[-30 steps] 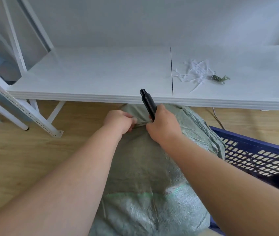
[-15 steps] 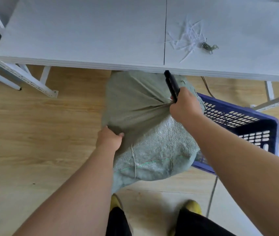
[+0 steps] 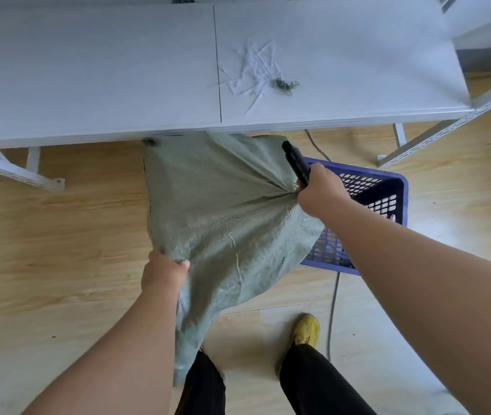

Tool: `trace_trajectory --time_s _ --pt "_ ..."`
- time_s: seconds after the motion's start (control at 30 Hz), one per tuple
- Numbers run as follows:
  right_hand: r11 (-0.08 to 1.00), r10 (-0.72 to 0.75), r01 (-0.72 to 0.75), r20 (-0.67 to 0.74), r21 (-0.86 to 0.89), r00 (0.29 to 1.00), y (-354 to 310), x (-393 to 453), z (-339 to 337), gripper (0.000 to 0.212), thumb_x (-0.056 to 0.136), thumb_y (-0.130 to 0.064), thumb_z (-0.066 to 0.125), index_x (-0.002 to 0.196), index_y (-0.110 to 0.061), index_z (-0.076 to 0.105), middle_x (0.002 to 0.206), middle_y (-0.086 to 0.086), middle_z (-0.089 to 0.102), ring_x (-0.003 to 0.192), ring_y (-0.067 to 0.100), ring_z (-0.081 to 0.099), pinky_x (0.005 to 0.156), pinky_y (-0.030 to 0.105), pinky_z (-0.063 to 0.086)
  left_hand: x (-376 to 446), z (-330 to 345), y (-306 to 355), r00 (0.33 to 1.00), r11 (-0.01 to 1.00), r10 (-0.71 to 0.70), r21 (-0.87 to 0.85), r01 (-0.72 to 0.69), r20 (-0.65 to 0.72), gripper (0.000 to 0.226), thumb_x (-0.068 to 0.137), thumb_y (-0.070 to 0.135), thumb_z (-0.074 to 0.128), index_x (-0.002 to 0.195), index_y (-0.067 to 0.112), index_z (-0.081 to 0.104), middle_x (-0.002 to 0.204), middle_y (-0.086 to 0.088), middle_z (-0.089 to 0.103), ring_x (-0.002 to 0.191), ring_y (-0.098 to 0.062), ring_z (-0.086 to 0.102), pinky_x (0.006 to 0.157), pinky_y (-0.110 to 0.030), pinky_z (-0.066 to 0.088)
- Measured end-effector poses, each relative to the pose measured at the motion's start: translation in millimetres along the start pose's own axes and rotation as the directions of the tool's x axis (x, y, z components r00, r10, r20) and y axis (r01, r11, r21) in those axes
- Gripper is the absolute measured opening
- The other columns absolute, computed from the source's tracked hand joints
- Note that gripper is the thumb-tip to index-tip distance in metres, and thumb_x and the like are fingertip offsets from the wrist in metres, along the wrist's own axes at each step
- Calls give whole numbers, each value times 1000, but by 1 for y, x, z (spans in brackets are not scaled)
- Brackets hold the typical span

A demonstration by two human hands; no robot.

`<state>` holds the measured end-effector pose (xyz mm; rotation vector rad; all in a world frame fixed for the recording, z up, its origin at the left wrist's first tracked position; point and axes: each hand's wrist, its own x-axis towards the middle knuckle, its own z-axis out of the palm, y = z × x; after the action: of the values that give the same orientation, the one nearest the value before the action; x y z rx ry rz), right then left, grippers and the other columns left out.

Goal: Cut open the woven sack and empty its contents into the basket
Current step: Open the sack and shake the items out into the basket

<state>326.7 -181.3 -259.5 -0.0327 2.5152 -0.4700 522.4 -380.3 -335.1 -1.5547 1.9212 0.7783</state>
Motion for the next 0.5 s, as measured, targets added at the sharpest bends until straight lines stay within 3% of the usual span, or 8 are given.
trace_trajectory --time_s 0.07,0.17,0.3,0.33,0.4,0.5 --pt "999 -1 1 -4 37 1000 11 -6 -4 22 96 -15 52 115 -7 47 92 8 51 83 28 52 60 33 40 -9 -4 3 998 994 44 98 -40 -34 43 93 19 64 128 -1 52 125 -21 61 113 -39 59 80 -38 45" --pt "997 -10 10 -6 82 1000 25 -20 -10 21 95 -21 55 112 -10 50 93 9 56 80 27 54 58 32 41 -31 -10 15 995 982 79 174 -69 -54 21 90 0 57 111 -3 60 111 -21 64 98 -38 61 68 -35 43" --pt "983 -8 -9 92 185 996 34 -45 -19 21 86 -14 67 106 -11 59 98 12 67 86 31 65 73 41 56 -64 -16 45 981 964 194 191 -186 -20 15 94 17 58 98 3 61 98 -15 64 85 -33 59 67 -34 45" --pt "973 -1 -32 146 227 989 34 -54 -21 24 82 -12 71 104 -10 60 100 13 69 87 33 67 78 45 58 -72 -17 53 979 970 203 138 -202 9 17 94 22 61 95 4 61 94 -12 62 85 -33 59 70 -33 47" --pt "950 9 -82 236 302 972 32 -76 -25 33 76 -17 80 102 -9 61 99 13 70 83 31 68 78 47 58 -87 -18 69 978 974 188 -142 -174 95 18 91 20 68 93 4 59 94 -11 60 88 -32 60 78 -36 54" --pt "915 -6 -102 267 390 964 28 -110 -29 52 69 -36 86 105 -9 59 96 4 65 80 24 62 68 36 51 -118 -21 90 950 844 146 -536 27 277 13 90 9 68 88 7 56 100 -11 62 86 -24 63 63 -33 55"
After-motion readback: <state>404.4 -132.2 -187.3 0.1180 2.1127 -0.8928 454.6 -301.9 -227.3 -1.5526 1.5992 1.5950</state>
